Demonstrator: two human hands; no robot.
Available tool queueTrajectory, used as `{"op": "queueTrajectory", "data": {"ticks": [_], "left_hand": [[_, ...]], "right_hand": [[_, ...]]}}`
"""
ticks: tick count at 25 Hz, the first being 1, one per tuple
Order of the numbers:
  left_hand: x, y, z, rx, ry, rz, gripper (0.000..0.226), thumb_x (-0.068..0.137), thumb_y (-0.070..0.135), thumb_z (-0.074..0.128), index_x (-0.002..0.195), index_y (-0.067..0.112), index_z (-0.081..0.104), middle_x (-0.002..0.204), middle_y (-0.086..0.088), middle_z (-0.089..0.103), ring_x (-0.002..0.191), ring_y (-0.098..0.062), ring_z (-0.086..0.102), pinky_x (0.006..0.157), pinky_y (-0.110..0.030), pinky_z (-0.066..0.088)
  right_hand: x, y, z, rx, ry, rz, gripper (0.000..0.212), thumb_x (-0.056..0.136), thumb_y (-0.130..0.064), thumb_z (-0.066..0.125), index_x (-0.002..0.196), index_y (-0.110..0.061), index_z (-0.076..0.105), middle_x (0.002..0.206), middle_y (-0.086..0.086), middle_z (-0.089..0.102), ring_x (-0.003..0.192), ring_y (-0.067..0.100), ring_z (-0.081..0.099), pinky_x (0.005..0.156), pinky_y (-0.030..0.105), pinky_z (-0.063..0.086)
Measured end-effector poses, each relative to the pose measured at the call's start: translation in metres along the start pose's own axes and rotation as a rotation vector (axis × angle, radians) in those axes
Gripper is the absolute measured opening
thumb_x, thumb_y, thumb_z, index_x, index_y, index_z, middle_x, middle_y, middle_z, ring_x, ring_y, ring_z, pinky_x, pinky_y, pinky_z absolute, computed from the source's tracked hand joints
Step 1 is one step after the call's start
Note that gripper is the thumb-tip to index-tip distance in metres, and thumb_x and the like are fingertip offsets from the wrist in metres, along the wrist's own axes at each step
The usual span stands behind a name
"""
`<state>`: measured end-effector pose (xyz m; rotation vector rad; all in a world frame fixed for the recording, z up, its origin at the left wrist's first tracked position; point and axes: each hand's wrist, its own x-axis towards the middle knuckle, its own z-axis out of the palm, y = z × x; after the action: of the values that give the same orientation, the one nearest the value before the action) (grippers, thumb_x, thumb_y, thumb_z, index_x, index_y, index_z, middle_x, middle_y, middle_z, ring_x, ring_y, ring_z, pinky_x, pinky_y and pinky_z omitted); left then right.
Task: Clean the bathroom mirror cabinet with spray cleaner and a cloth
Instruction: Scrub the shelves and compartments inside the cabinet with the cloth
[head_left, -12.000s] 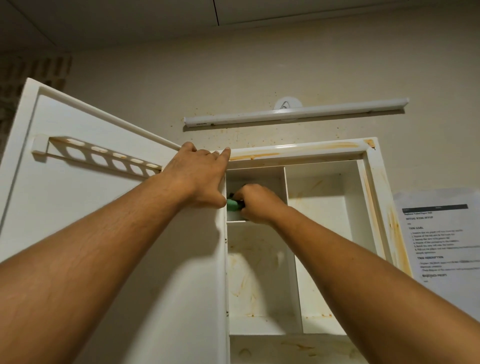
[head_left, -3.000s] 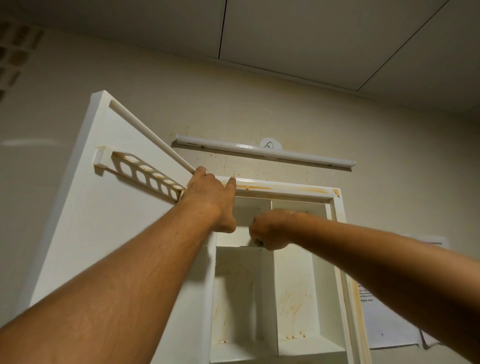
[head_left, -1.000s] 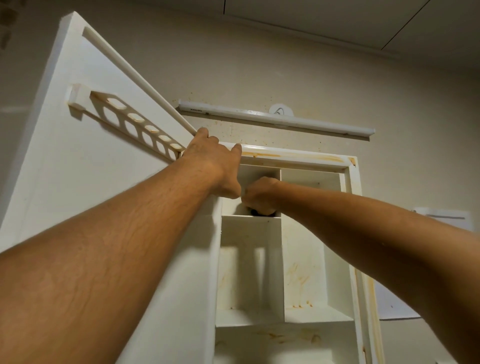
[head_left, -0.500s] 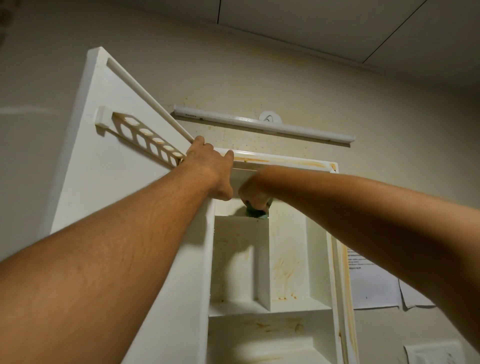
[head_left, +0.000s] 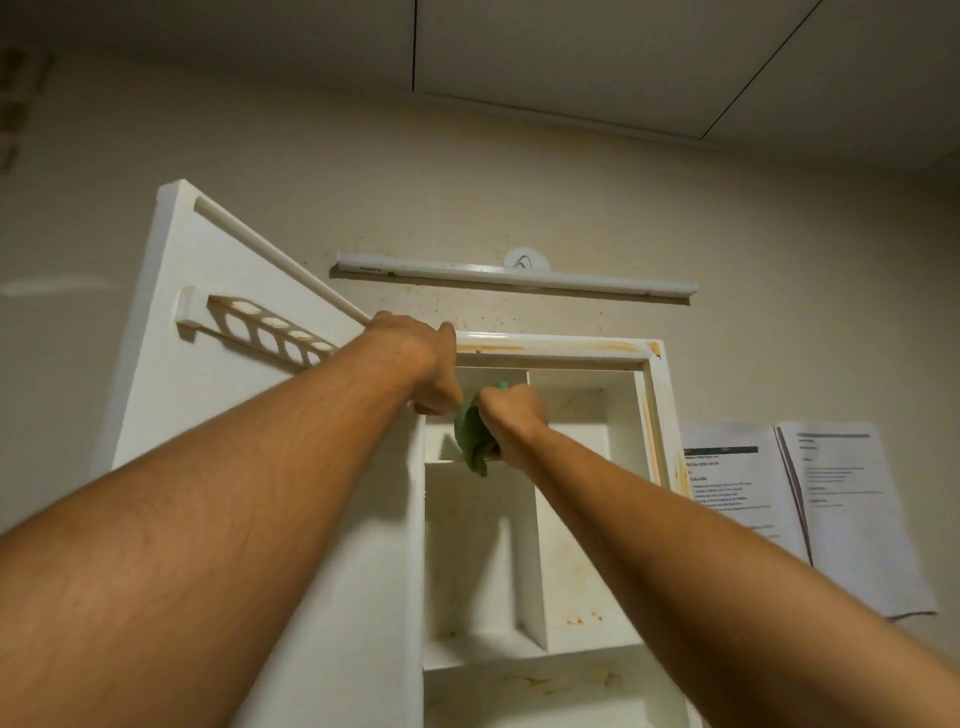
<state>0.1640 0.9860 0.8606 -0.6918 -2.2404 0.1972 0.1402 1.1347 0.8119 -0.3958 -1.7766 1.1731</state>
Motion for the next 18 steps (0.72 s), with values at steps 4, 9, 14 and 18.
{"op": "queueTrajectory", "data": {"ticks": [4, 9, 14, 18], "left_hand": [[0.014, -0.007, -0.013, -0.125, -0.095, 0.005, 0.096, 0.082, 0.022, 0.067, 0.161, 0.021, 0.013, 0.108, -0.008, 0.057, 0.098, -0.024, 0.058, 0.09, -0.041, 0.055], [0.019, -0.024, -0.029, -0.275, -0.118, -0.005, 0.098, 0.066, 0.029, 0.07, 0.154, 0.015, 0.029, 0.132, -0.009, 0.055, 0.116, -0.029, 0.056, 0.102, -0.048, 0.051], [0.018, -0.025, -0.029, -0.345, -0.143, -0.028, 0.108, 0.054, 0.034, 0.065, 0.154, 0.016, 0.029, 0.134, -0.009, 0.057, 0.123, -0.029, 0.053, 0.109, -0.051, 0.046], [0.021, -0.021, -0.028, -0.377, -0.142, -0.059, 0.086, 0.078, 0.021, 0.071, 0.153, 0.013, 0.03, 0.142, -0.012, 0.053, 0.129, -0.03, 0.051, 0.111, -0.047, 0.044]], "right_hand": [[0.009, 0.002, 0.022, 0.79, -0.008, 0.329, 0.024, 0.088, 0.006, 0.045, 0.103, 0.004, 0.064, 0.094, 0.028, 0.07, 0.078, 0.043, 0.072, 0.05, 0.047, 0.06], [0.001, -0.01, 0.031, 1.095, 0.112, 0.394, 0.01, 0.087, -0.001, 0.054, 0.097, -0.004, 0.054, 0.088, 0.013, 0.056, 0.087, 0.032, 0.064, 0.08, 0.054, 0.061], [-0.005, -0.017, 0.024, 1.277, -0.006, 0.365, 0.013, 0.095, -0.005, 0.047, 0.106, -0.007, 0.055, 0.09, 0.005, 0.055, 0.074, 0.017, 0.056, 0.086, 0.044, 0.058], [-0.013, -0.028, 0.024, 1.394, -0.058, 0.353, 0.044, 0.099, -0.001, 0.042, 0.14, -0.016, 0.049, 0.124, 0.018, 0.055, 0.101, 0.036, 0.059, 0.086, 0.054, 0.058]]}}
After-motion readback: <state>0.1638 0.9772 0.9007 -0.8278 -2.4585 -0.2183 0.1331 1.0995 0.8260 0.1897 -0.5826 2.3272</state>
